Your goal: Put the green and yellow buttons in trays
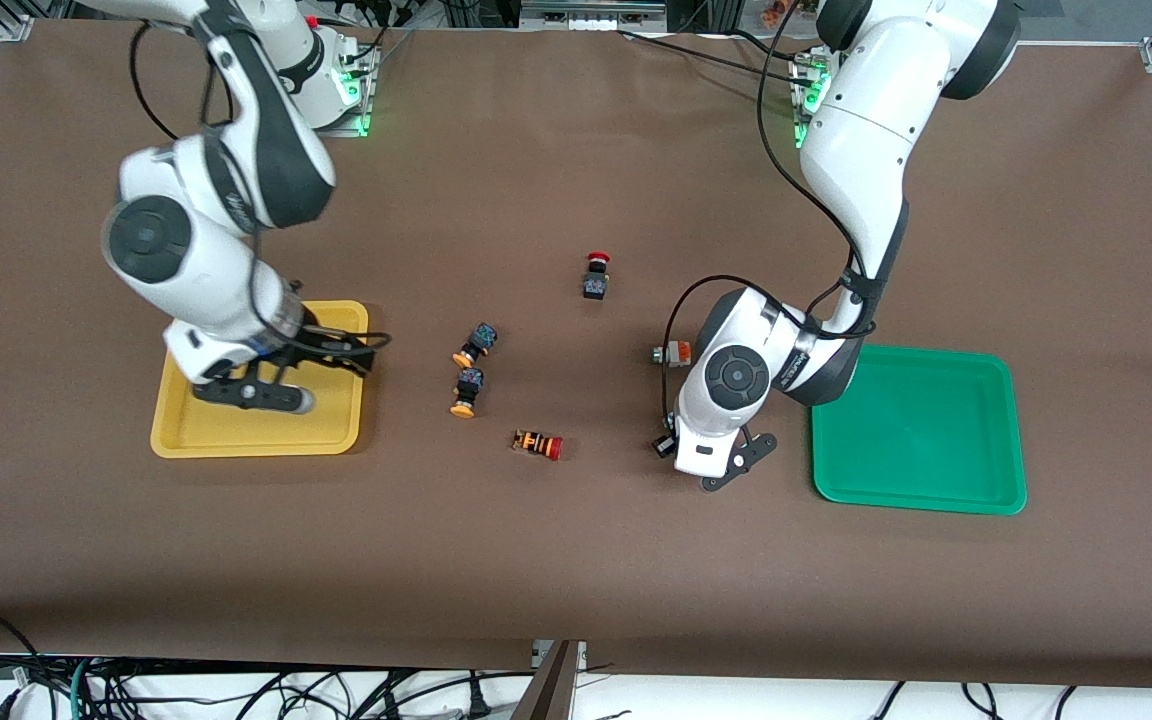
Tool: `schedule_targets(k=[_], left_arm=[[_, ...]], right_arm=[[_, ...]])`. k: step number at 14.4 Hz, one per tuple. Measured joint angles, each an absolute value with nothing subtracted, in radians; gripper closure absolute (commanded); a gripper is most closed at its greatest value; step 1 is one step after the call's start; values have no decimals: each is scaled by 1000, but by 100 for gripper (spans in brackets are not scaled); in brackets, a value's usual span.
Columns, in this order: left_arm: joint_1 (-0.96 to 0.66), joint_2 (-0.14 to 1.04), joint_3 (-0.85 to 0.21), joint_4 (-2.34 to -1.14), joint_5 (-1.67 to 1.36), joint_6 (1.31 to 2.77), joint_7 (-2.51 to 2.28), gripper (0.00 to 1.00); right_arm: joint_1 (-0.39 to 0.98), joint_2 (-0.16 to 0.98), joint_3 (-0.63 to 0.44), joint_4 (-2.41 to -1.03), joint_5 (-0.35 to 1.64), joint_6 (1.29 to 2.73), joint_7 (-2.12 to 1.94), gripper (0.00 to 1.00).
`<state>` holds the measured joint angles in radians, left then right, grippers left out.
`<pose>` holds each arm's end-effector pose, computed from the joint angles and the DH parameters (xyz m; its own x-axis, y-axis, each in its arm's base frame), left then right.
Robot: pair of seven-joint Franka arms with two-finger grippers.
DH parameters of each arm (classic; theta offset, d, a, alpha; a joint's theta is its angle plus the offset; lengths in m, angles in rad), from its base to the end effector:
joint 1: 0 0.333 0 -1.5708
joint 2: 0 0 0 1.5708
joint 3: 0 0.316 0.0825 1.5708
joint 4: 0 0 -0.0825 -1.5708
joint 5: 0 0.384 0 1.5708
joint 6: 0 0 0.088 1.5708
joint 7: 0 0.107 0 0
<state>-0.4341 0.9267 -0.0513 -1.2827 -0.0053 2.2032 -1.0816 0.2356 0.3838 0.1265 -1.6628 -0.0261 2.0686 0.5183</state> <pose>0.6651 -0.3405 0.1872 0.8135 0.5800 -0.0426 0.5810 -0.8137 0.0162 0.6246 0.2258 0.3893 0.9881 -0.1533 0.0100 -0.1529 -0.9877 -0.0334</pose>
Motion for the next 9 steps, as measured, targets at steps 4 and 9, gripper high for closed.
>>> schedule_targets(k=[4, 9], left_arm=[[-421, 906, -38, -1260, -3, 2139, -1069, 80], [-293, 792, -24, -1235, 8, 1848, -741, 78]], right_arm=[[321, 483, 126, -1662, -108, 2175, 705, 1], [350, 559, 123, -1660, -122, 2252, 787, 1]])
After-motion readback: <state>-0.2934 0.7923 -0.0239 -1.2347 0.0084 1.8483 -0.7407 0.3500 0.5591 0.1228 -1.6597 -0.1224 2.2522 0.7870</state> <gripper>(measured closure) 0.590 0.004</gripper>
